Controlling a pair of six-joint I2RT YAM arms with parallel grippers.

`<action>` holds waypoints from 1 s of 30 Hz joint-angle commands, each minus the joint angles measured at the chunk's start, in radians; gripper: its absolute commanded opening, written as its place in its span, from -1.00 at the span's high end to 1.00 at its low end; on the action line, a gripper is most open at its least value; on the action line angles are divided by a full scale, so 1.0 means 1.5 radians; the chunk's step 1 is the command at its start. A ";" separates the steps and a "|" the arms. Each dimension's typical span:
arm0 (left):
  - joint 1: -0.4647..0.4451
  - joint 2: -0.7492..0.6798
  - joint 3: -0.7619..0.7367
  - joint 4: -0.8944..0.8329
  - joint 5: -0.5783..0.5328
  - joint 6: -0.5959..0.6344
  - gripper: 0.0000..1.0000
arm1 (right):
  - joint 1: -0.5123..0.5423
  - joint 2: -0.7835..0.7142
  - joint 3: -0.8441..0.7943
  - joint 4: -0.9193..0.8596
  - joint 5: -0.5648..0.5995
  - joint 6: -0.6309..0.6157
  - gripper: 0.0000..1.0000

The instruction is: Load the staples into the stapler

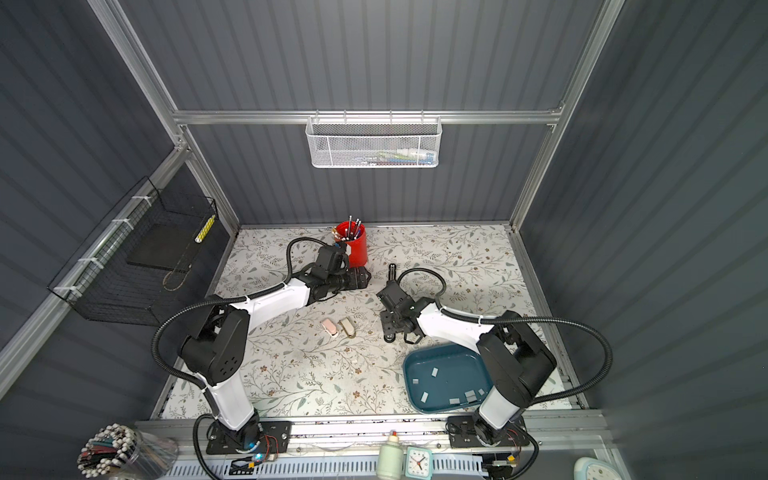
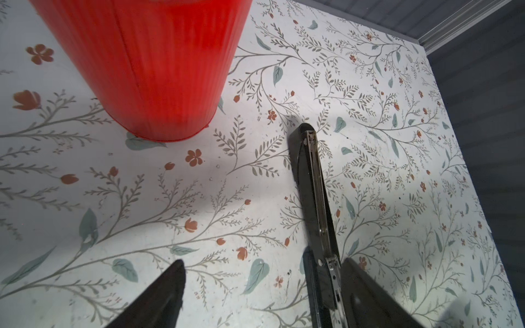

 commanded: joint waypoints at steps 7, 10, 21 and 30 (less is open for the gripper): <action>0.010 0.049 0.048 0.010 0.061 -0.031 -0.70 | 0.017 0.046 0.023 -0.016 -0.030 -0.024 -0.04; 0.010 0.060 0.054 0.012 0.073 -0.038 -0.70 | 0.019 0.052 0.014 -0.016 -0.026 -0.017 0.09; 0.011 0.129 0.058 0.047 0.126 -0.122 -0.63 | 0.019 -0.007 -0.057 0.062 -0.041 -0.039 0.93; 0.013 0.189 0.078 0.062 0.138 -0.166 -0.68 | 0.009 -0.019 -0.088 0.115 -0.067 -0.018 0.99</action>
